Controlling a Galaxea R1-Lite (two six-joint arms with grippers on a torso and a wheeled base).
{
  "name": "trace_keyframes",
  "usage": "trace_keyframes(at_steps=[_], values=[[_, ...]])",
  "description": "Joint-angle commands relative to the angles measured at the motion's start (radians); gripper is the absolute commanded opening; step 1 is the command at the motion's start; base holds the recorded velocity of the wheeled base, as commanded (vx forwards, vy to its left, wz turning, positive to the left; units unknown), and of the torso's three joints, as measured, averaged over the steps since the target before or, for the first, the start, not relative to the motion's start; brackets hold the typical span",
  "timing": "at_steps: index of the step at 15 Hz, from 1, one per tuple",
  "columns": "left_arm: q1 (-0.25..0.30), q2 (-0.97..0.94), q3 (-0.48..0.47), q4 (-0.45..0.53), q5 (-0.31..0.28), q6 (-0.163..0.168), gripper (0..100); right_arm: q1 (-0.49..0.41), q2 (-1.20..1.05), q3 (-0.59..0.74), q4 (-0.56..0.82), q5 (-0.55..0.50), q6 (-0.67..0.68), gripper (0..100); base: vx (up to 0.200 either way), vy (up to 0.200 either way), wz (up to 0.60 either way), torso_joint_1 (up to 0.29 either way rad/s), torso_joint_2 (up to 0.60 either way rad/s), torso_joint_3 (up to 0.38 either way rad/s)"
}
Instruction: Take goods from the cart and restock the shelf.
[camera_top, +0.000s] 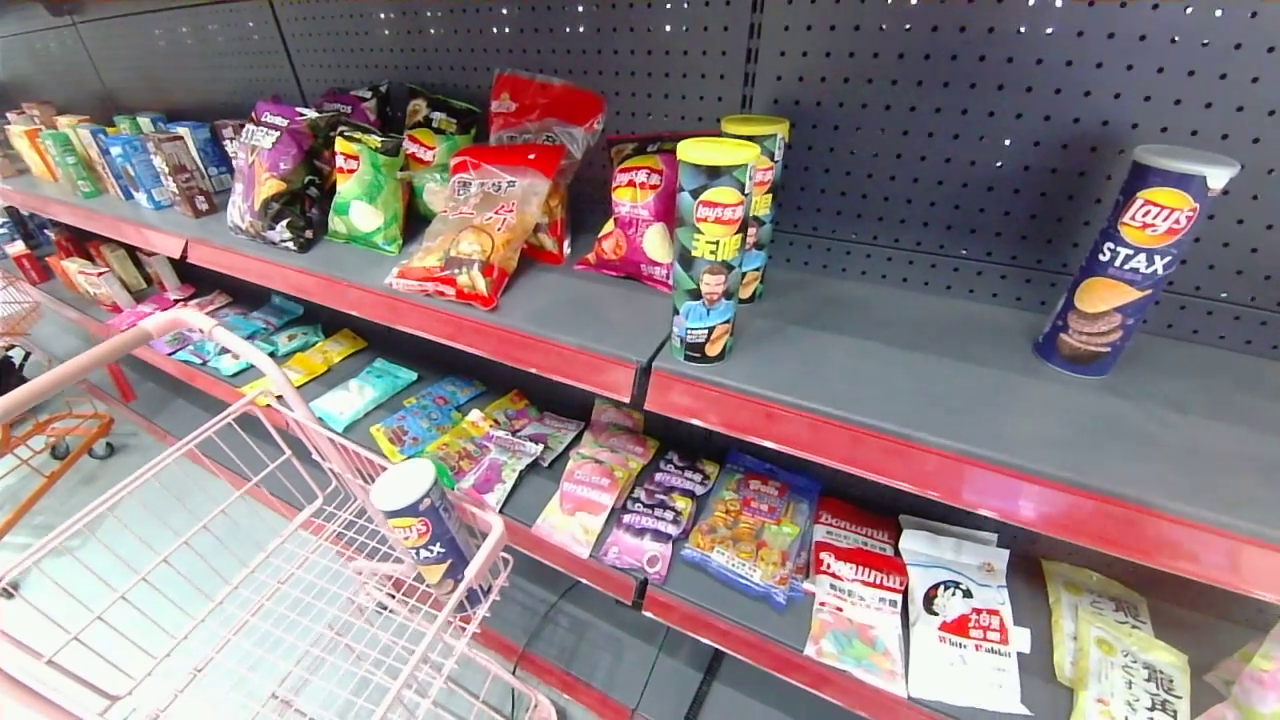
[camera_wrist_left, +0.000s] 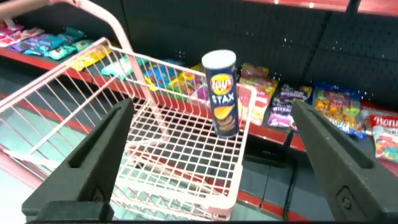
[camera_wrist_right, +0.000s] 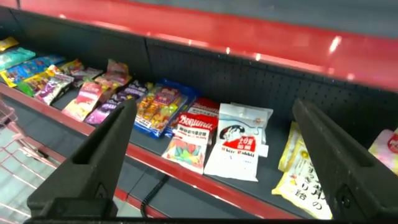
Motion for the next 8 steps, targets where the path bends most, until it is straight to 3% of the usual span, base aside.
trace_keyframes(at_steps=[1,8], values=[[0.0,0.001,0.001,0.001,0.0,-0.001,100,0.001,0.0,0.0,0.0,0.0,0.0,100,0.0,0.0,0.0,-0.198,0.53,0.33],[0.0,0.005,-0.001,0.001,-0.001,0.0,100,0.001,0.0,0.0,0.0,-0.001,0.0,100,0.0,0.0,0.0,-0.182,0.52,0.341]])
